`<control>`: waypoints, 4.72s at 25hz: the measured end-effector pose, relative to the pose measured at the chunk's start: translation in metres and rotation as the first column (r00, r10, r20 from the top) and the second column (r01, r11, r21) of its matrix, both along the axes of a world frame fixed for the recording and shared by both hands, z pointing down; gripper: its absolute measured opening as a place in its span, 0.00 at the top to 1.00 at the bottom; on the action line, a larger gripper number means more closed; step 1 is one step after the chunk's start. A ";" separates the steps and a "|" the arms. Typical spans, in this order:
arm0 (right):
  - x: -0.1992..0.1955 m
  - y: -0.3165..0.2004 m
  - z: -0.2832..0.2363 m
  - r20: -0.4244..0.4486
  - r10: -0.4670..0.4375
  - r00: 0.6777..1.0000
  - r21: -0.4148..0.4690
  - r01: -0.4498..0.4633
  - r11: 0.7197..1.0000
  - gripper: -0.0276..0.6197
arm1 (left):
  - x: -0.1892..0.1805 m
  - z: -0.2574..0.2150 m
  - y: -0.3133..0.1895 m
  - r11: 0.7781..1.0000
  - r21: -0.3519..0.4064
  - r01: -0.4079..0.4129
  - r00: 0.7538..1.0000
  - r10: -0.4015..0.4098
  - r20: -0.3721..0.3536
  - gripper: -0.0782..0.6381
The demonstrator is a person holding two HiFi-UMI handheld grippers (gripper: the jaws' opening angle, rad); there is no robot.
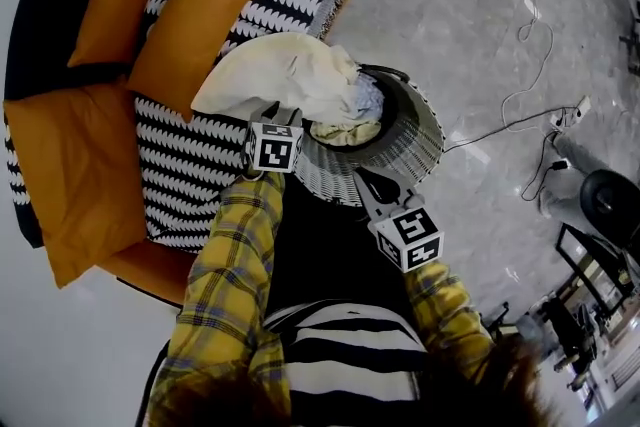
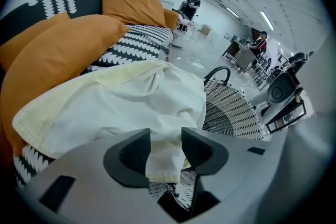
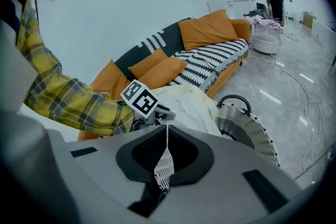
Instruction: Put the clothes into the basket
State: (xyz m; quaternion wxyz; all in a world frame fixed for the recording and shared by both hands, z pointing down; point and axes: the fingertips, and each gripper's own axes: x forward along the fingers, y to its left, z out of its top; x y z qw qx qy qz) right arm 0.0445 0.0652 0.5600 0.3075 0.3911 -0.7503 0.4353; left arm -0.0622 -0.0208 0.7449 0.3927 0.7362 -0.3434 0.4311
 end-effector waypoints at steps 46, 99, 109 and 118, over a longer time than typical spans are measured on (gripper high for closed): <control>0.119 0.078 -0.074 0.042 0.286 0.957 0.226 -0.288 0.930 0.91 | 0.177 -0.243 0.128 0.842 0.372 -0.390 0.837 0.493 -0.237 0.86; 0.138 0.078 -0.082 -0.006 0.178 0.984 0.220 -0.173 0.960 0.92 | 0.083 -0.276 0.115 0.927 0.359 0.108 0.982 -0.042 -0.185 0.86; 0.135 0.069 -0.077 -0.004 0.221 0.975 0.196 -0.216 0.956 0.92 | 0.073 -0.271 0.110 0.933 0.346 0.104 0.982 -0.042 -0.184 0.86; 0.136 0.068 -0.074 -0.007 0.238 0.971 0.183 -0.233 0.955 0.92 | 0.073 -0.266 0.108 0.942 0.327 0.078 0.984 -0.020 -0.176 0.86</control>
